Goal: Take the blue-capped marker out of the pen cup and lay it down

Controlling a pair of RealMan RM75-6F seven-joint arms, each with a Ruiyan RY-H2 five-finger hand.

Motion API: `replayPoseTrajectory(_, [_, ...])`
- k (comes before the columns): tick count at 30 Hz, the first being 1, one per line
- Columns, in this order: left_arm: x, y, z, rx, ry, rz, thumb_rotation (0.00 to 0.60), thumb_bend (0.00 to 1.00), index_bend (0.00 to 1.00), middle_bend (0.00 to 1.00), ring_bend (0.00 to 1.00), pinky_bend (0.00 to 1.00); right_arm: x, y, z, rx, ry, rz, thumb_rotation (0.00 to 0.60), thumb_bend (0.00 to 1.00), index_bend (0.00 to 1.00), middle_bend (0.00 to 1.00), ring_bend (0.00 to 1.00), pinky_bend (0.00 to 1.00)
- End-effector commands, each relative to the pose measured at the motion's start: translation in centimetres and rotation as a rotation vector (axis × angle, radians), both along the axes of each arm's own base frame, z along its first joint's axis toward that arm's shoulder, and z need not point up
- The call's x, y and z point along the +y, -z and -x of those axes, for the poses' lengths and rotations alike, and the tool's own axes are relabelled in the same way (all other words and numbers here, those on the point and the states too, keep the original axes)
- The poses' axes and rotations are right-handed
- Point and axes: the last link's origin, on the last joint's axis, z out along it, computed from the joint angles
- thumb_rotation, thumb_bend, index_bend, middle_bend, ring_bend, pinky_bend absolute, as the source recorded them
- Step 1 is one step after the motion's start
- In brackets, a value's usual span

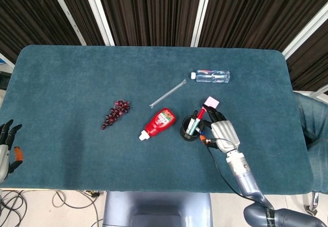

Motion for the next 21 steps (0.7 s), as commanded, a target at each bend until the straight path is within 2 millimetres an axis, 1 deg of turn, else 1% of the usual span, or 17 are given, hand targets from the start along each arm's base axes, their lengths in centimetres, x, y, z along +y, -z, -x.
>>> replayPoseTrajectory(1, [0.0,0.0,0.0,0.001,0.000,0.000,0.600,0.71,0.11,0.00,0.00,0.08,0.0,0.0,0.1,0.000,0.002,0.000,0.600,0.45,0.54,0.00,0.08,0.17])
replayPoseTrajectory(6, [0.0,0.0,0.0,0.001,0.000,-0.001,0.600,0.71,0.11,0.00,0.00,0.08,-0.1,0.1,0.1,0.002,0.003,-0.003,0.600,0.45,0.54,0.00,0.08,0.17])
replayPoseTrajectory(11, [0.0,0.0,0.0,0.001,-0.002,-0.001,0.600,0.71,0.11,0.00,0.00,0.08,-0.1,0.0,0.1,0.004,-0.001,-0.002,0.600,0.46,0.58,0.00,0.08,0.17])
replayPoseTrajectory(16, [0.0,0.0,0.0,0.000,-0.002,0.000,0.600,0.71,0.11,0.00,0.00,0.08,-0.1,-0.6,-0.4,0.005,-0.019,0.008,0.600,0.46,0.60,0.00,0.08,0.17])
replayPoseTrajectory(21, [0.0,0.0,0.0,-0.002,-0.001,0.001,0.600,0.71,0.11,0.00,0.00,0.08,-0.2,-1.6,-1.3,0.012,-0.050,0.017,0.600,0.46,0.60,0.00,0.08,0.17])
